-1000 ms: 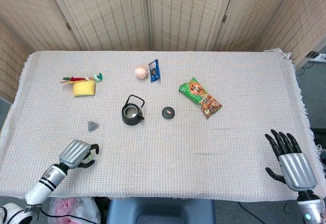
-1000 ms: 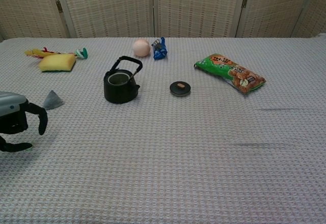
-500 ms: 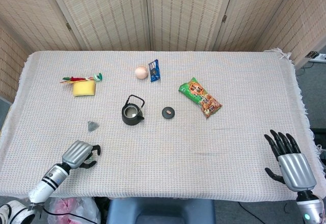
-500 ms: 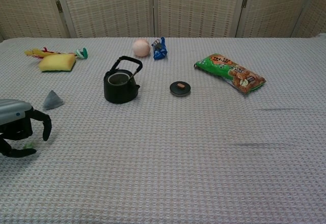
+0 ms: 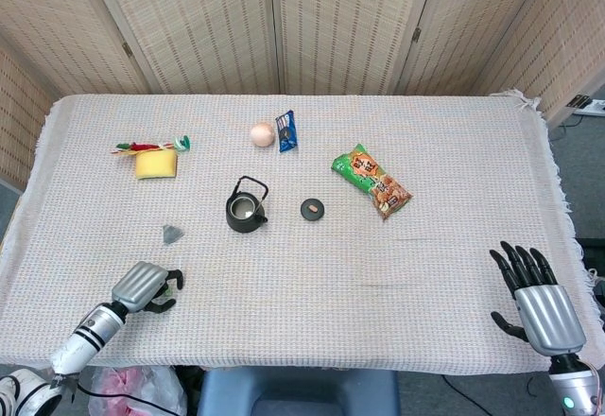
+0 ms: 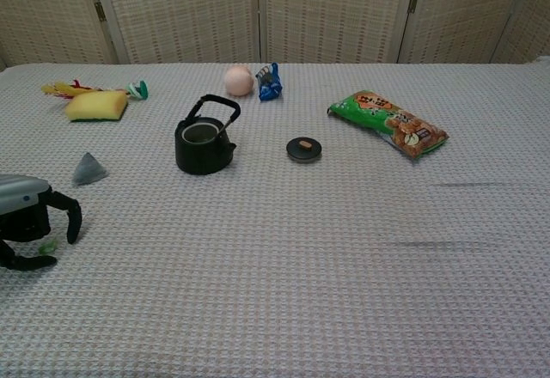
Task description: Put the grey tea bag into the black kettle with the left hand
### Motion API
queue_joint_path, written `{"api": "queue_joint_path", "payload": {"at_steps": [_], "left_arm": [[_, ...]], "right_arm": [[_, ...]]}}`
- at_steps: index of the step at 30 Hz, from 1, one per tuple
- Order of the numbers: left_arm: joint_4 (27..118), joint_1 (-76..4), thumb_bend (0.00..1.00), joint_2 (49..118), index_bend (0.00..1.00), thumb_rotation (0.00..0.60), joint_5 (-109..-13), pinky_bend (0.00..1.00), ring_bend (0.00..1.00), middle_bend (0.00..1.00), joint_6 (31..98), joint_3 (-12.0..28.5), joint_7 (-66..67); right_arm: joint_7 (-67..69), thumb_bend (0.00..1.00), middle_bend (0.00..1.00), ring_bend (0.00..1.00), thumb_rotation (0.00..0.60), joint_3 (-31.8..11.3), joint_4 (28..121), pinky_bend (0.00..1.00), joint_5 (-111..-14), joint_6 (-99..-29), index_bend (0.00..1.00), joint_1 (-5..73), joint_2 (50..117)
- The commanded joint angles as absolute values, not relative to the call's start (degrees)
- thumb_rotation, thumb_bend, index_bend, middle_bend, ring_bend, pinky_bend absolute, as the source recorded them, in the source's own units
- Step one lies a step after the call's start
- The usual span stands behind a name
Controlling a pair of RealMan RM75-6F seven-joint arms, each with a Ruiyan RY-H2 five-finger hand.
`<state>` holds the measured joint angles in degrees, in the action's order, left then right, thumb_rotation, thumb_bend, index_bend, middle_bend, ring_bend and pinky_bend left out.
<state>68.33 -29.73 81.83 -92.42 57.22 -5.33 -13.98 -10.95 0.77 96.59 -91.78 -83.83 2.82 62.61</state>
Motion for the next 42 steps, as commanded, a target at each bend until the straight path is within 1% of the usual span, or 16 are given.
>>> {"api": "queue_joint_path", "payload": {"at_steps": [1, 36, 42], "left_arm": [[67.9, -29.9, 0.35, 81.9, 0.51, 0.600, -92.5, 1.00, 0.99, 1.00, 57.2, -5.5, -14.4], [62.1, -30.0, 0.36, 83.0, 0.56, 0.600, -92.6, 1.00, 0.99, 1.00, 57.2, -7.4, -21.0], [60.9, -30.1, 0.39, 83.3, 0.57, 0.600, -93.1, 1.00, 0.99, 1.00, 57.0, -8.0, -22.6]], "right_arm": [[-11.0, 0.12, 0.00, 0.00, 0.600, 0.8, 96.6, 0.00, -91.7, -83.7, 0.00, 2.9, 62.6], [-12.7, 0.12, 0.00, 0.00, 0.600, 0.6, 96.9, 0.00, -90.8, -82.6, 0.00, 3.5, 63.3], [-13.1, 0.12, 0.00, 0.00, 0.600, 0.7, 97.0, 0.00, -90.7, -82.4, 0.00, 3.7, 63.5]]}}
